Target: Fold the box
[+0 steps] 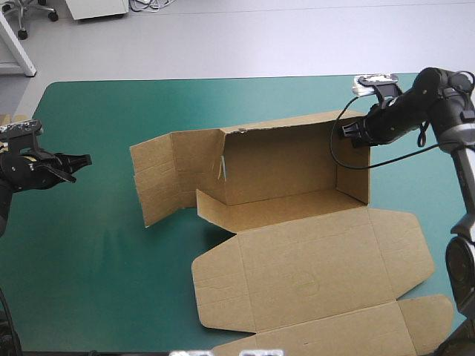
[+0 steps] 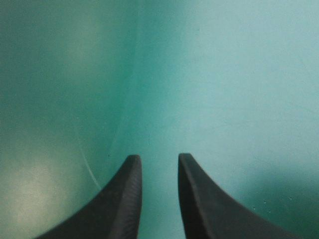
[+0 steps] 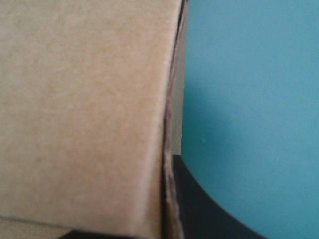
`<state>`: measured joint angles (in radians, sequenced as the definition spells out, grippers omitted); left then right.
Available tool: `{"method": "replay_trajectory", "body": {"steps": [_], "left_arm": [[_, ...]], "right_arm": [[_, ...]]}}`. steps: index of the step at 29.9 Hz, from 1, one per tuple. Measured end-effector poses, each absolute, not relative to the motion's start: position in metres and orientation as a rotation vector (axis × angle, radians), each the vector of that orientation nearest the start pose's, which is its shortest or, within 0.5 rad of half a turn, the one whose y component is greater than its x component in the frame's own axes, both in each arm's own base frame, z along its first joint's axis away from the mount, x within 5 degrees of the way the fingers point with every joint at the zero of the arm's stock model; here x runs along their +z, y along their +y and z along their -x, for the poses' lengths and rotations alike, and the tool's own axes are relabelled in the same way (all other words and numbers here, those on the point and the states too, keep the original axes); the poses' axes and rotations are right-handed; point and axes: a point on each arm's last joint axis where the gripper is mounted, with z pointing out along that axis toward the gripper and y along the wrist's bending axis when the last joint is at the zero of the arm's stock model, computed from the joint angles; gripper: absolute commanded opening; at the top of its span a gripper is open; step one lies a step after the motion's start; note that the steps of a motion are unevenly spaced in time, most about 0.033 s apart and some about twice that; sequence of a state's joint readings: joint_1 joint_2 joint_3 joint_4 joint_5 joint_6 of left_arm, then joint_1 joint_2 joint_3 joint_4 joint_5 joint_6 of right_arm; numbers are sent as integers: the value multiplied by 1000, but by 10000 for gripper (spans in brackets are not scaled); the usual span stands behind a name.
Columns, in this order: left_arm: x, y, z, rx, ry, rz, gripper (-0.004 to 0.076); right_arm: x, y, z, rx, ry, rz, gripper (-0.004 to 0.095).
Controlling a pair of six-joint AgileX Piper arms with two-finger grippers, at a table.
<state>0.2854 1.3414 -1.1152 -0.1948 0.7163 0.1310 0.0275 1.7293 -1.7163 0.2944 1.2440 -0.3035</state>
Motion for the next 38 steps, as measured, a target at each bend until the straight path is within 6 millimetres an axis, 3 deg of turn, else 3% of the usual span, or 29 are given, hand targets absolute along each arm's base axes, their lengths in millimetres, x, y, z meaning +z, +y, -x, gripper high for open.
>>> {"method": "replay_trajectory", "body": {"steps": [4, 11, 13, 21, 25, 30, 38], "left_arm": [[326, 69, -276, -35, 2388, 303, 183], [326, 68, -276, -39, 2388, 302, 183], [326, 68, -276, -41, 2388, 302, 183], [326, 68, -276, -43, 2390, 302, 177], [326, 68, -276, -41, 2391, 298, 177], [326, 68, -276, -41, 2391, 296, 177], [326, 68, -276, -40, 2391, 293, 177]], "right_arm": [[333, 37, -380, 332, 2715, 385, -7], [330, 51, -385, 295, 2702, 421, -1], [329, 57, -387, 274, 2683, 442, 39], [322, 76, -394, 304, 2635, 473, 464], [322, 77, -393, 315, 2638, 471, 523], [335, 76, -387, 312, 2602, 469, 515], [383, 71, -357, 278, 2479, 468, 513]]}}
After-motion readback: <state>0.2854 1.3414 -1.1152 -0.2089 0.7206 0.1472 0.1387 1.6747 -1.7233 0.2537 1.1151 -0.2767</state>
